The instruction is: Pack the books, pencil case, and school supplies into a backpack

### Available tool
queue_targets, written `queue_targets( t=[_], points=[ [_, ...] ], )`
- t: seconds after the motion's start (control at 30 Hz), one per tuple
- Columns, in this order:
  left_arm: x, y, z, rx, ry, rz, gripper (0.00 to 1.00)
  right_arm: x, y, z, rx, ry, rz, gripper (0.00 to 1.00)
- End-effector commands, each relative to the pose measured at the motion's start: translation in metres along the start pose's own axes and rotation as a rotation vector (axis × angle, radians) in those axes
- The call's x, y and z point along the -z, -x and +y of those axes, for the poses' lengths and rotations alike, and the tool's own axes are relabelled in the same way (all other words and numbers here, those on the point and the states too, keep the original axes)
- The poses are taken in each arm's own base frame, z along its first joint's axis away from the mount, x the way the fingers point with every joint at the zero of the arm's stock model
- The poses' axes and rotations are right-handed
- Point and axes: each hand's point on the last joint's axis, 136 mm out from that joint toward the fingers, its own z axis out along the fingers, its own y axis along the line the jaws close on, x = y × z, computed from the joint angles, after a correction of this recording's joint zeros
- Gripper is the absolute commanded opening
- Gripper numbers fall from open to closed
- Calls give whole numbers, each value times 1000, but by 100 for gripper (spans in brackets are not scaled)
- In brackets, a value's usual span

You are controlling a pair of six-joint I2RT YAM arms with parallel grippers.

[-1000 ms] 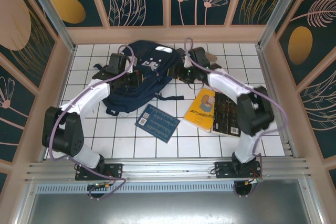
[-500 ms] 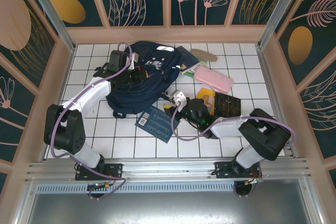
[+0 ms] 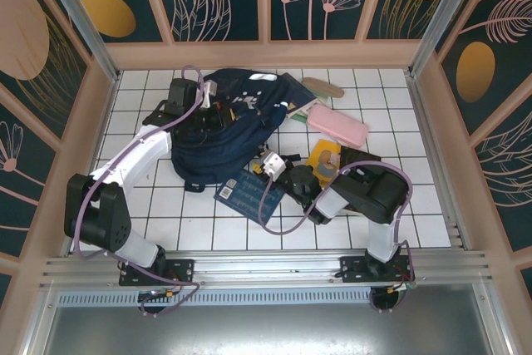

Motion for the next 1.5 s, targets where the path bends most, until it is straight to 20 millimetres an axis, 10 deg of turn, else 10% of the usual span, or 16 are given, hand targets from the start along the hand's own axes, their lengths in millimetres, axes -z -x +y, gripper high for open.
queue_targets(
  t=[0.0, 1.17, 1.27, 1.47],
  points=[
    [27, 28, -41, -69, -141, -105, 0, -8, 27, -17, 5, -96, -89, 37],
    [43, 26, -32, -55, -139, -129, 0, -3, 12, -38, -118, -151, -28, 37],
    [30, 10, -2, -156, 49, -90, 46, 8, 17, -45, -160, -147, -27, 38],
    [0, -36, 26, -371, 309, 42, 81, 32, 30, -67, -248, -173, -60, 39]
  ],
)
